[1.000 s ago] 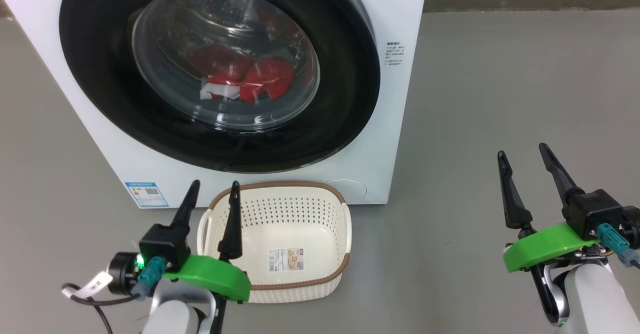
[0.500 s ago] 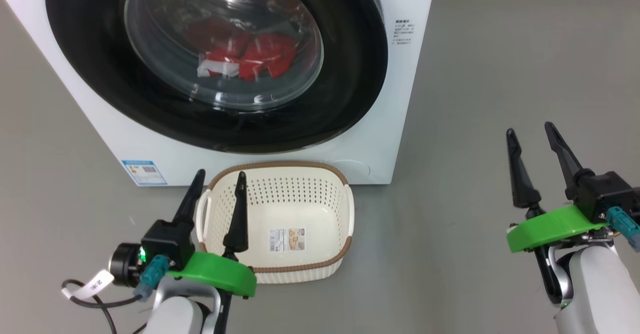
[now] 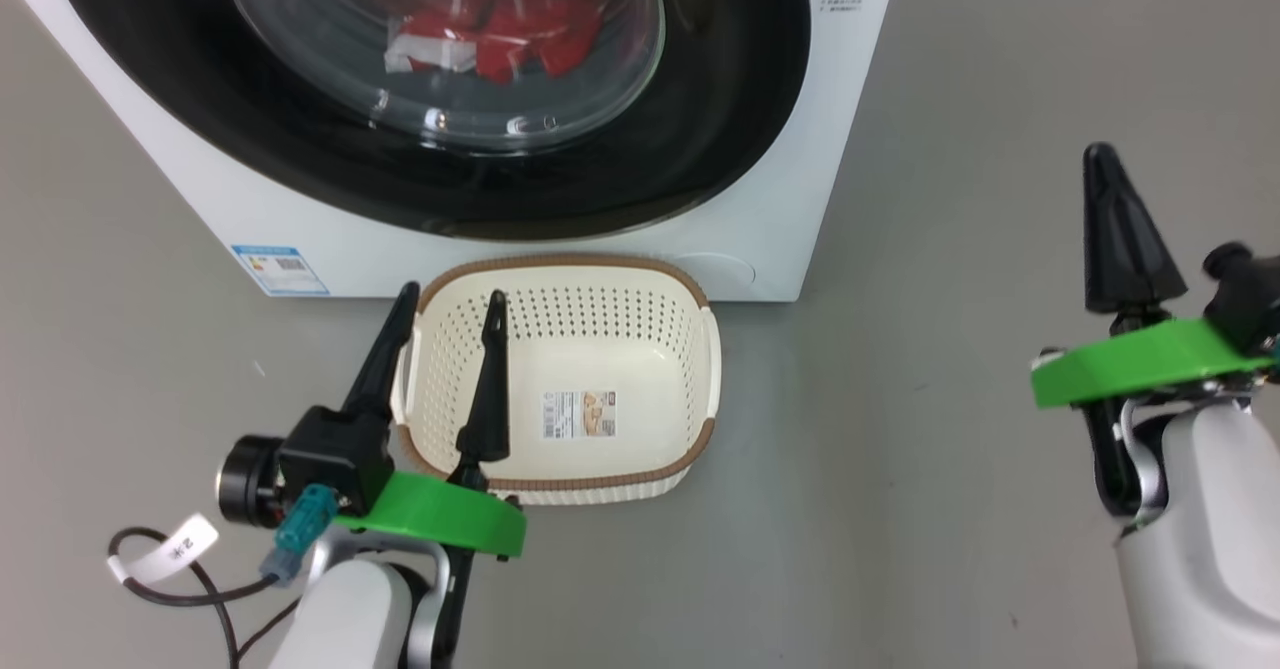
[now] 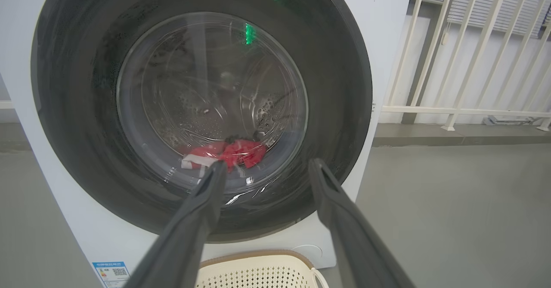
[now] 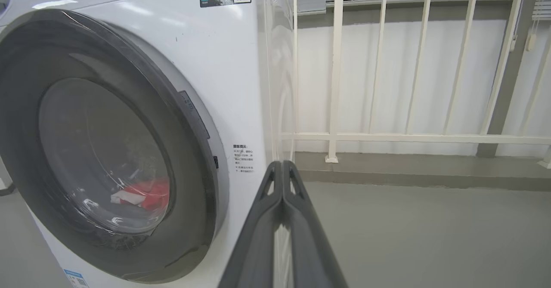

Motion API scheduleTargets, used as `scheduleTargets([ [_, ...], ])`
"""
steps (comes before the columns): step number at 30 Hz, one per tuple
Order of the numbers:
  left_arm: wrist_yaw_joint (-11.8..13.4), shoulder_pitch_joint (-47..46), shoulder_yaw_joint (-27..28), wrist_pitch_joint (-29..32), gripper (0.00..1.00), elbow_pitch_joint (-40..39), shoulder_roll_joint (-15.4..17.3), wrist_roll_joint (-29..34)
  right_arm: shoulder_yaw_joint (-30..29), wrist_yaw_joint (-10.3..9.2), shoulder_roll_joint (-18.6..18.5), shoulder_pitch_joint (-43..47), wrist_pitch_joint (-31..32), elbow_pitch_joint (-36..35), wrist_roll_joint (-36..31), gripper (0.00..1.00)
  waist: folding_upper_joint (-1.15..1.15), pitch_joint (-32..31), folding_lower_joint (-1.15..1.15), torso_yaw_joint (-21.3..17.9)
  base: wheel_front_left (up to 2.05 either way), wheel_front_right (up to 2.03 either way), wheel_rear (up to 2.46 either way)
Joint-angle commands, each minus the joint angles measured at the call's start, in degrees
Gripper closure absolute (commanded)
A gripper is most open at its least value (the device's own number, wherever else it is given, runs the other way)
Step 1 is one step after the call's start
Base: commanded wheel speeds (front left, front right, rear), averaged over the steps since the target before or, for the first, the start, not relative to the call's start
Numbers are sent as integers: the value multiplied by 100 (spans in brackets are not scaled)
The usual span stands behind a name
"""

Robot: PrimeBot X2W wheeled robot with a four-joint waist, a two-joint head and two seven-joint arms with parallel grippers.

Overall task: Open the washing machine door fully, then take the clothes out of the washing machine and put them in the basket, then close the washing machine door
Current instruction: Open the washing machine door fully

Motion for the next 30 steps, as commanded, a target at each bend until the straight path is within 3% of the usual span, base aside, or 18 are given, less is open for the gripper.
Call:
scheduleTargets([
  [1,26,-210,143,-68,0,-216,102,55,113,-5,-35,-263,-37,-93,124,100,0,166,0,34,0,0,0],
  [5,49,-295,94,-68,0,-419,102,66,135,-5,-35,-585,-37,46,630,100,0,364,0,49,0,0,0],
  [11,55,-379,48,-68,0,-697,102,128,329,-5,-35,-1134,-37,503,2103,100,0,678,0,95,0,0,0],
  [17,89,-378,39,-68,0,-932,102,197,647,-5,-35,-1687,-8,947,2897,100,0,928,0,147,0,0,0],
  [22,87,-358,-13,-68,0,-1045,102,206,840,-5,-35,-2033,360,1106,3393,100,0,1056,0,200,0,0,0],
  [30,83,-432,-99,-68,0,-1193,102,239,968,-5,-211,-2602,1574,877,4805,100,0,1354,0,314,0,0,0],
])
